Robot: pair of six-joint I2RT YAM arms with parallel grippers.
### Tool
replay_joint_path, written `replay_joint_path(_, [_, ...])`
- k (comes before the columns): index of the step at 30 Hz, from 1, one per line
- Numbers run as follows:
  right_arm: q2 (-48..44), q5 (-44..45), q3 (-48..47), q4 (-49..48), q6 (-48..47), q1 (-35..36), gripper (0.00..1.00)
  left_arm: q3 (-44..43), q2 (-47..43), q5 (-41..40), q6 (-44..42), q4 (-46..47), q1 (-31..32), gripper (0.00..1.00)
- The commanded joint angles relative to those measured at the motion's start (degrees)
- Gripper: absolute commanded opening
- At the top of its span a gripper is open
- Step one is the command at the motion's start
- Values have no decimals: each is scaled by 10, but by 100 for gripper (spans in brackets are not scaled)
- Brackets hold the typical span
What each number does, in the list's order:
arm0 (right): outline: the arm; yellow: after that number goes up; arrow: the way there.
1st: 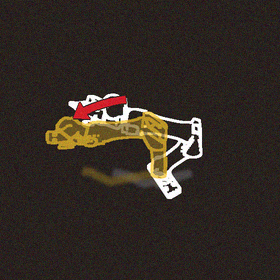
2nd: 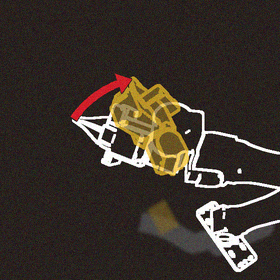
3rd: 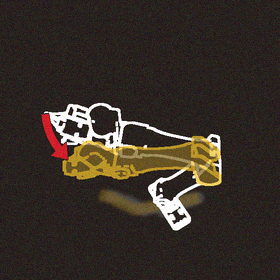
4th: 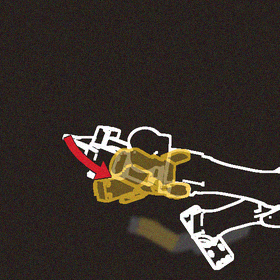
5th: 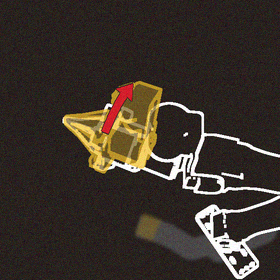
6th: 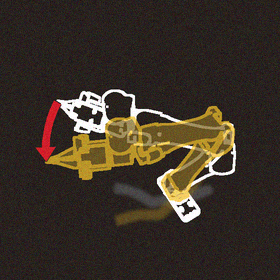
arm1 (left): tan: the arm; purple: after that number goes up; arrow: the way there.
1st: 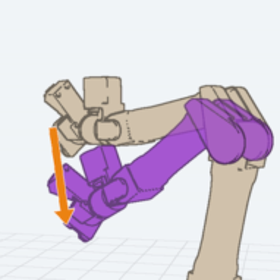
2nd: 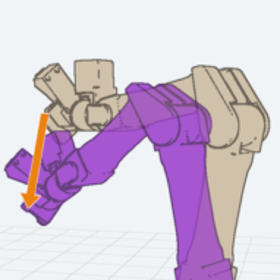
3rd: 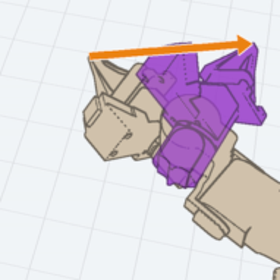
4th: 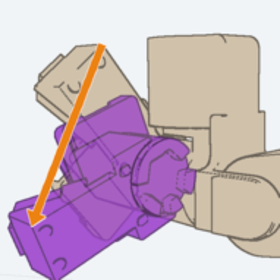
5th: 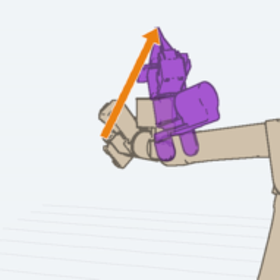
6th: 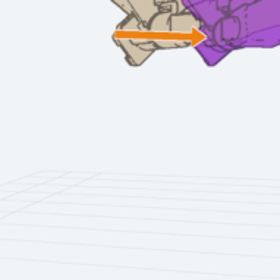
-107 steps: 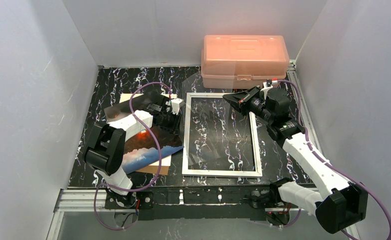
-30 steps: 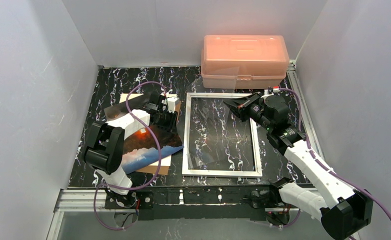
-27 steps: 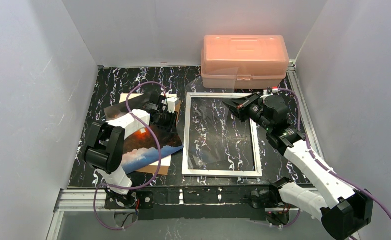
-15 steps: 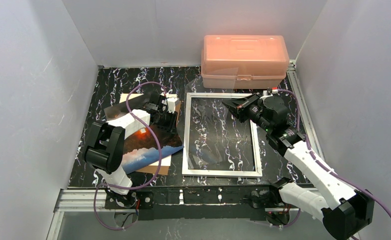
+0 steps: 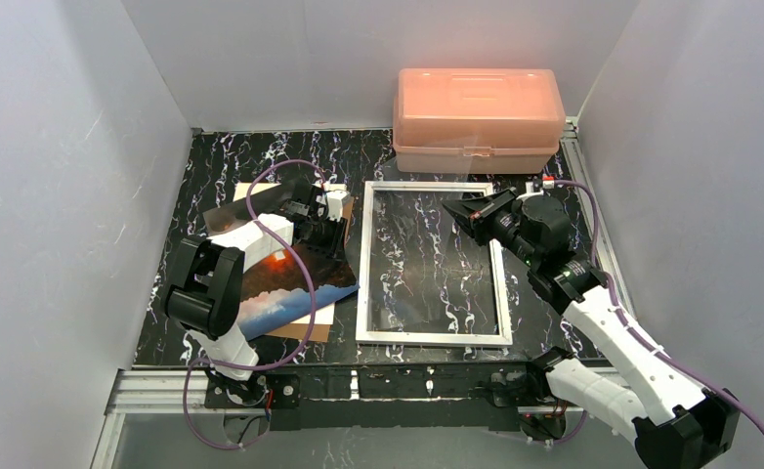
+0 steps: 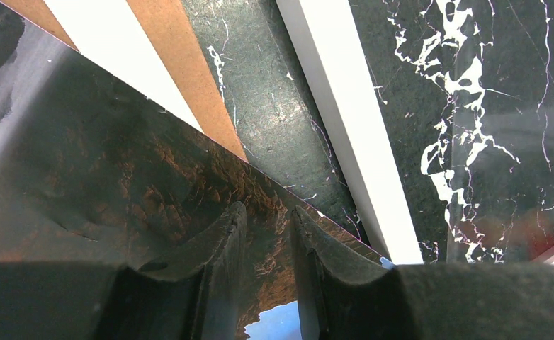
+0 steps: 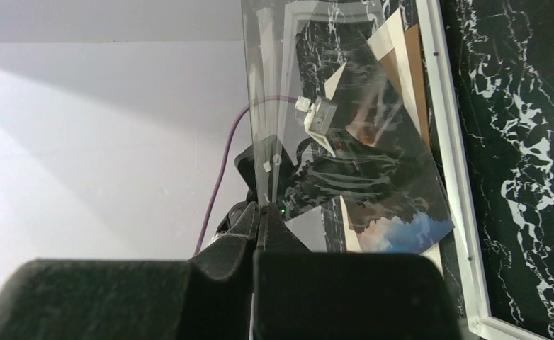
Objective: Put the photo into the frame
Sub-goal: Adjust the photo frame item on the photo frame.
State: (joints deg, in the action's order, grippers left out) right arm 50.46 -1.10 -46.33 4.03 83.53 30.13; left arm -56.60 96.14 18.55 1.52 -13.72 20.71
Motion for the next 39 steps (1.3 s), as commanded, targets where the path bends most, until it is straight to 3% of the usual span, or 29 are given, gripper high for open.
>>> replay_joint_path(1, [-19,27,-2,7,-15,2,1,9,-7,12,-2,-10,-3,28])
replay_joint_path(10, [-26,34,0,21,-34,2,1,8,-8,14,-2,-10,-3,28])
replay_joint_path(21, [16,16,-34,35,-129,-9,1,6,-10,24,-2,-12,-3,28])
replay_joint_path(32, [106,-136,-125,48,-315,-73,1,3,-9,33,-2,-14,-2,28])
replay_joint_path(39, [148,-239,-140,7,-343,-89,1,-2,-6,34,-1,-16,-3,27])
